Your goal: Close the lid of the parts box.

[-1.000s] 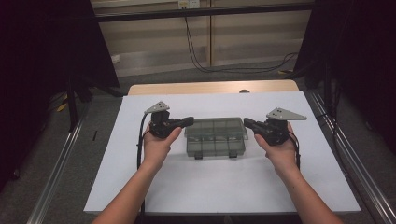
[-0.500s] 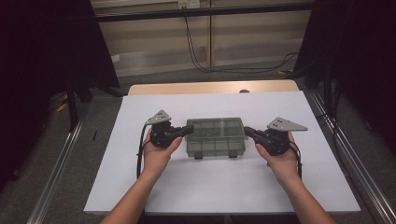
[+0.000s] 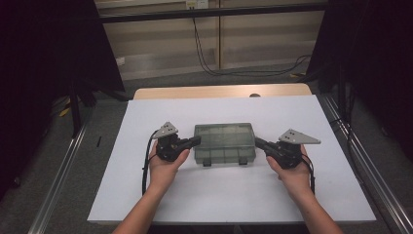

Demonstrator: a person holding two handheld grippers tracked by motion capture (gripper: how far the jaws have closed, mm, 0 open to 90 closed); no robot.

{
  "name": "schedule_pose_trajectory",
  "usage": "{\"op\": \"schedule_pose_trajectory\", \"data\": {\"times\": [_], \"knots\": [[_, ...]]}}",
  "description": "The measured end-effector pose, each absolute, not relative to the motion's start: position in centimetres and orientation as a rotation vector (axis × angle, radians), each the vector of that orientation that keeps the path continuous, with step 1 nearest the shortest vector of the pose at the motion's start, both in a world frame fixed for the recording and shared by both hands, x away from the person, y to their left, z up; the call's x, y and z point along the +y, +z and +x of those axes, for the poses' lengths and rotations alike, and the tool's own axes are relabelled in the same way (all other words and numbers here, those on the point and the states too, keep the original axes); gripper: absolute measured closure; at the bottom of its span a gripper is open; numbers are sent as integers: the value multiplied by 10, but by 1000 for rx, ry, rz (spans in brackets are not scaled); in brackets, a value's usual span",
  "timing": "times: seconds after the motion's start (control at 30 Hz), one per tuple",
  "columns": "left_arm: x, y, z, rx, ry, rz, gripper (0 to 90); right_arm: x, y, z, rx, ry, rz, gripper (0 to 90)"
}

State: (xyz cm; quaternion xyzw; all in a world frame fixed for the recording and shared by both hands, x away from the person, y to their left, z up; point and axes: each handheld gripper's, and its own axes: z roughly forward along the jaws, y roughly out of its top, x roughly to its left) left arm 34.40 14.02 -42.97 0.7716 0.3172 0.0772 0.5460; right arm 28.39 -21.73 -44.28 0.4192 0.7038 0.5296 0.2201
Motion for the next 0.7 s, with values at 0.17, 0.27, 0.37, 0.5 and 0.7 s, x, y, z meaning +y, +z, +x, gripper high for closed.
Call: {"op": "schedule_pose_trajectory", "data": {"times": [0.17,0.27,0.37,0.5,0.7], "knots": [[141,-433,339,759,202,1835,900,-218,-448,282,1950,1458,1155,900],[142,-438,337,760,201,1836,900,-217,-451,280,1957,1452,1160,900],[142,-443,334,777,203,1837,900,-216,-454,278,1966,1444,1155,900],[144,-448,332,793,216,1847,900,-215,-456,277,1972,1445,1150,900],[142,-453,329,798,222,1859,900,-214,-461,275,1978,1436,1158,900]]}}
